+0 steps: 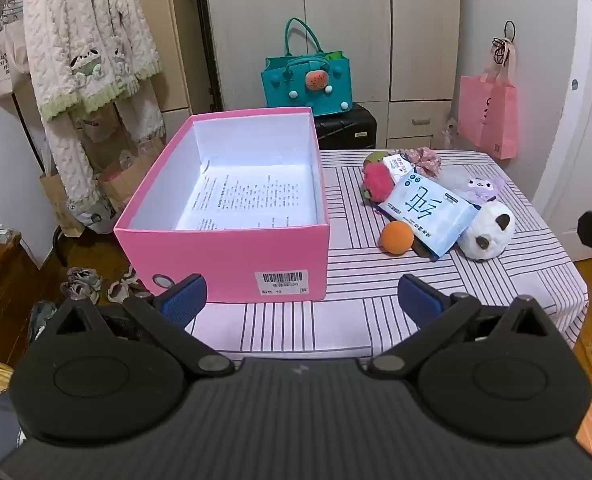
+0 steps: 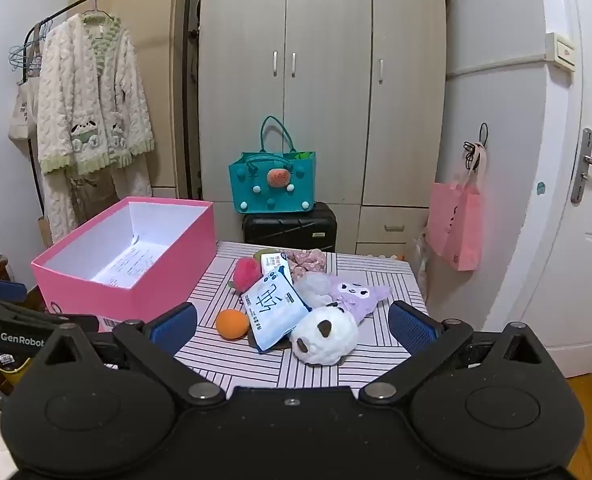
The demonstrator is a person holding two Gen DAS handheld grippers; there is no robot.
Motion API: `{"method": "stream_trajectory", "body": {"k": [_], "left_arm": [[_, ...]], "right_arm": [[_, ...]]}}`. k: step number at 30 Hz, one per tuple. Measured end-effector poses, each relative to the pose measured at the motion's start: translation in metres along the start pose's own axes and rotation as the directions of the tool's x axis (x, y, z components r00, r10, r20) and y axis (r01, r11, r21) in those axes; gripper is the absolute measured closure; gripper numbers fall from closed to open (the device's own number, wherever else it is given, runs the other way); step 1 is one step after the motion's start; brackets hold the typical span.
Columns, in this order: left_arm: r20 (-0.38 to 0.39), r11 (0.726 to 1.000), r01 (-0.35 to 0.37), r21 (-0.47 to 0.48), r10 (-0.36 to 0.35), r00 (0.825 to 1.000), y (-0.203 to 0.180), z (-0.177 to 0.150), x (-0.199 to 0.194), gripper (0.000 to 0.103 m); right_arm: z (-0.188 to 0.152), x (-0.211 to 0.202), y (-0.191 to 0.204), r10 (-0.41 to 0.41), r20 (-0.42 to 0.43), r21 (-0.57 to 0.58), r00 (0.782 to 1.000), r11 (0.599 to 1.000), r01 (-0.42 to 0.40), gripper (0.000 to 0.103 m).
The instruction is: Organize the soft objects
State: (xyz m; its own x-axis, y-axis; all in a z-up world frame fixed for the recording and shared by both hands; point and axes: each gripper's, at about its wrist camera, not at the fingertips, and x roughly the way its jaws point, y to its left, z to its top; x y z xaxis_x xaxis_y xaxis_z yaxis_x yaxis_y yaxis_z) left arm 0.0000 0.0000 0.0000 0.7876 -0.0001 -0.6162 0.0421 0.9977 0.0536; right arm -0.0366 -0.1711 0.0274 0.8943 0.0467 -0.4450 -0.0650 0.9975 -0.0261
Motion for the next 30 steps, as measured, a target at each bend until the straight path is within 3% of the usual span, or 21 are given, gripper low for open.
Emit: {"method": "stream_trajectory", "body": {"k": [12, 20, 30], "left_arm": [[0.021, 1.000, -0.008, -0.005, 0.008, 1.000, -0.011, -0.007, 0.005, 0.000], [0.028, 0.999, 0.040, -0.022, -0.040, 0.999, -0.005, -0.009, 0.002, 0.001], [0.053, 0.999, 0.036, -0.018, -0.035, 0.998, -0.005, -0.009, 0.002, 0.001]], "right_arm": [[-0.002, -0.004, -0.002, 0.007, 0.007, 0.000, 1.000, 1.000, -0.007, 0.000], [-0.009, -0.002, 0.000, 0.007, 0.018, 0.000, 1.000, 1.000, -0.007, 0.000], [-0.011, 0.004, -0.003, 0.008, 0.001, 0.005, 1.000, 1.000, -0.008, 0.000]]}}
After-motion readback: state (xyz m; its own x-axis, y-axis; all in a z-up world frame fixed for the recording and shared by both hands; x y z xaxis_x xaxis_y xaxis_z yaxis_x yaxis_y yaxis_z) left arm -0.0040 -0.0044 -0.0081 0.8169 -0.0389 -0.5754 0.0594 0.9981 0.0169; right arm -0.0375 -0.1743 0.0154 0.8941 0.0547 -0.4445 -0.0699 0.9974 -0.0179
